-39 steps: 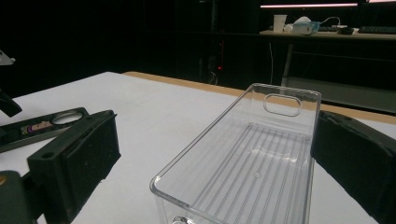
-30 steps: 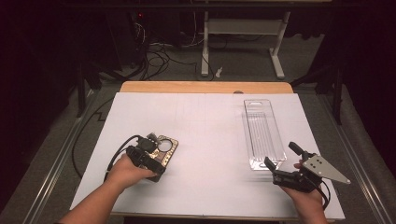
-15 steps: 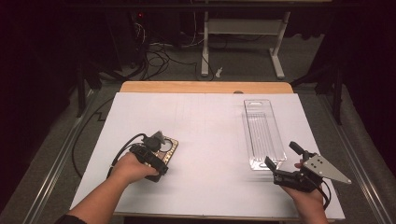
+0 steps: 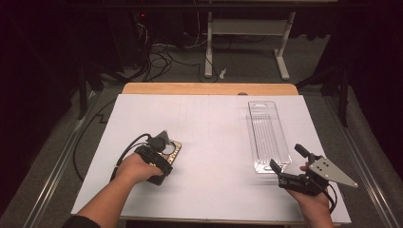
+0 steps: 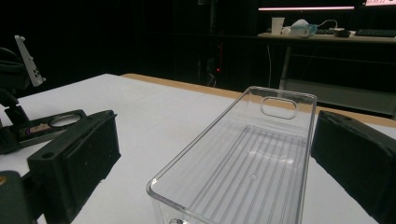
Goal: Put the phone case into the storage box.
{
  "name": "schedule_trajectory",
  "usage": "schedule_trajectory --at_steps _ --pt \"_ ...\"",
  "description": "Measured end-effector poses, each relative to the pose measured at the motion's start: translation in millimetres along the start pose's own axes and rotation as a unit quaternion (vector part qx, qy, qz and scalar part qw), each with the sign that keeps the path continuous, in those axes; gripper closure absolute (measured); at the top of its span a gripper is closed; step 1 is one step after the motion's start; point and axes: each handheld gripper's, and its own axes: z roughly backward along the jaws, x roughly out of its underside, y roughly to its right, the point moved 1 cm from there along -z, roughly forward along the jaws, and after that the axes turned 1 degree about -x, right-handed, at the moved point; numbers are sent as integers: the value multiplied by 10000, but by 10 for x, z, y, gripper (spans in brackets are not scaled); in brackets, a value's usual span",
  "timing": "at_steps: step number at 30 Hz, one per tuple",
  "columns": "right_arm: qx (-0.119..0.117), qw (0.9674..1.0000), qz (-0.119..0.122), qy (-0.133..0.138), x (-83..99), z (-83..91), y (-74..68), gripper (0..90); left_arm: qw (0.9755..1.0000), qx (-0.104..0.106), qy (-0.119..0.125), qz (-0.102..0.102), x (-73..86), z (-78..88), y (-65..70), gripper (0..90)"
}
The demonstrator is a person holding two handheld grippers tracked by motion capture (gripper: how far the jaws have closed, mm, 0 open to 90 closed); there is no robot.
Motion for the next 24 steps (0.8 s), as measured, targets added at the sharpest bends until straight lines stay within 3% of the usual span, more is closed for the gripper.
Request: schedule_trajectory --at_steps 24 --pt "-38 10000 39 -32 5 -28 -44 16 9999 -9 152 6 29 -30 1 106"
